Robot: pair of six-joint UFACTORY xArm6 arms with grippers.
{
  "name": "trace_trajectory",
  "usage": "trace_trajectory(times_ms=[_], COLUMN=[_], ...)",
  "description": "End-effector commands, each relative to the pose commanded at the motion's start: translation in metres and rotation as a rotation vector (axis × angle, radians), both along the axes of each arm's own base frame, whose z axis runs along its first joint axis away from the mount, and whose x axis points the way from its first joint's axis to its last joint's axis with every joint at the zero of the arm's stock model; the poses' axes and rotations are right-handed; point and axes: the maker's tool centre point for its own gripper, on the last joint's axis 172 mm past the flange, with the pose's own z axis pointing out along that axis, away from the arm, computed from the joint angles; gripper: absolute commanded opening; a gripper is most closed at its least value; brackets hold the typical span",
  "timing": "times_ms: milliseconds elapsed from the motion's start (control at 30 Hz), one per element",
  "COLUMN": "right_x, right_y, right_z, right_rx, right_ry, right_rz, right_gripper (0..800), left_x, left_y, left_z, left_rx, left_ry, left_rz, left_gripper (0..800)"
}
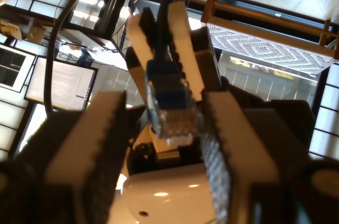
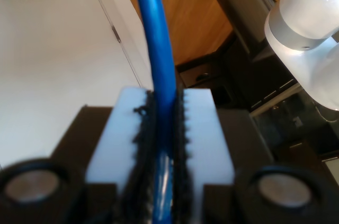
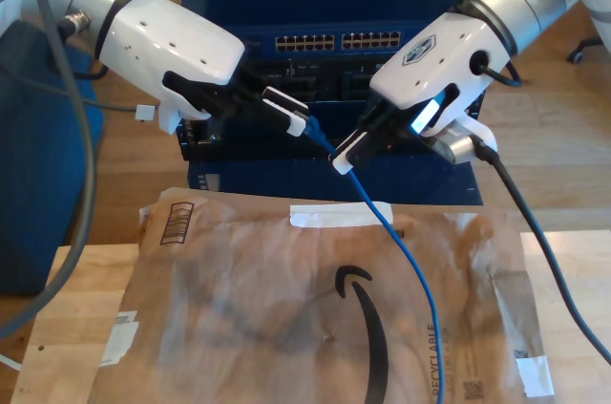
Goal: Grab the cable and plug it in
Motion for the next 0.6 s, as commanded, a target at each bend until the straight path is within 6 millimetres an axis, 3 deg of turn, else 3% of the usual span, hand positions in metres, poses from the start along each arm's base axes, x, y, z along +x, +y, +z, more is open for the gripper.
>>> trace_trajectory(times_ms=[600], right_x=[0.0007], right_y=[-0.0005], right_z=[0.0005], right_rx=[0.0], right_ry=[0.0], right_rz=[-0.002], right_gripper=[20], left_x=[0.0029], left_y=[0.0043], left_z=[-0.0027], left_rx=[-0.002], left_ry=[0.005], left_rz=[0.019], left_gripper=[138])
